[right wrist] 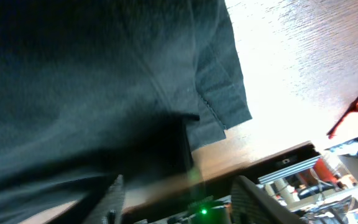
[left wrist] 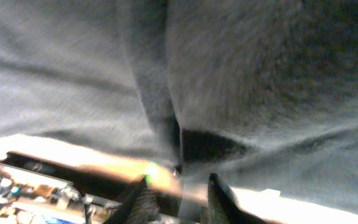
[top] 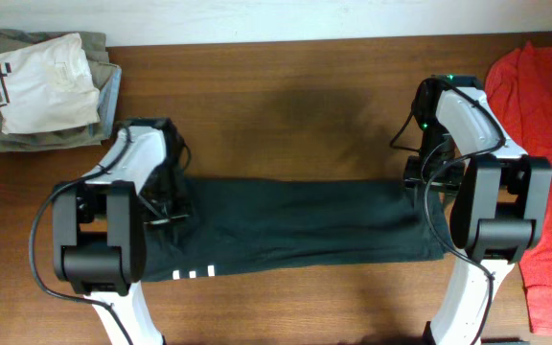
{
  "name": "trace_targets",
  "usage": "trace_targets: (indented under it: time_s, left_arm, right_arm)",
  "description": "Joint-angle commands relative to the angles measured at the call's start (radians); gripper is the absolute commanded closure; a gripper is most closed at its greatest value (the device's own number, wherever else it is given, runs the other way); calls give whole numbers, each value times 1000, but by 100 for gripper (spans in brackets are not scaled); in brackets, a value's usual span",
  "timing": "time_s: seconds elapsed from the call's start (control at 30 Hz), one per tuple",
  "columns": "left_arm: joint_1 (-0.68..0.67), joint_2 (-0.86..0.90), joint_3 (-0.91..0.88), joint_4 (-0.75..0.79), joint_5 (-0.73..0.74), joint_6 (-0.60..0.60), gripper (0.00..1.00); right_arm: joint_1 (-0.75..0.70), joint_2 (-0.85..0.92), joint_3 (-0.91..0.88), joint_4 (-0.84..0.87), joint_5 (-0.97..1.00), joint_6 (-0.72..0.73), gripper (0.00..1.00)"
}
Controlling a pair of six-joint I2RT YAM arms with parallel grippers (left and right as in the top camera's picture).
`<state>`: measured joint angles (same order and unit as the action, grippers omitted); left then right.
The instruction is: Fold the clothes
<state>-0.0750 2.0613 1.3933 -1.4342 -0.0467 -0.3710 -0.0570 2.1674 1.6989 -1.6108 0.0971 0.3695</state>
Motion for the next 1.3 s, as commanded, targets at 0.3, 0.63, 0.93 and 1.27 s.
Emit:
trace_targets:
  time_s: [0.3,0.63,0.93,1.27]
  left_arm:
    - [-17,-110,326,-154,-212,-174,27]
    - [125,27,214,244,34,192,11]
    - [143,68,213,335,224,388,35]
    - [196,71,211,349,321,555,51]
  right_arm:
    - [4,-6,-6,90,39,2,6]
    - [4,-6,-6,126,38,2,7]
    - [4,-6,-6,145,38,-18,7]
    - [4,-6,-6,145,38,-21,7]
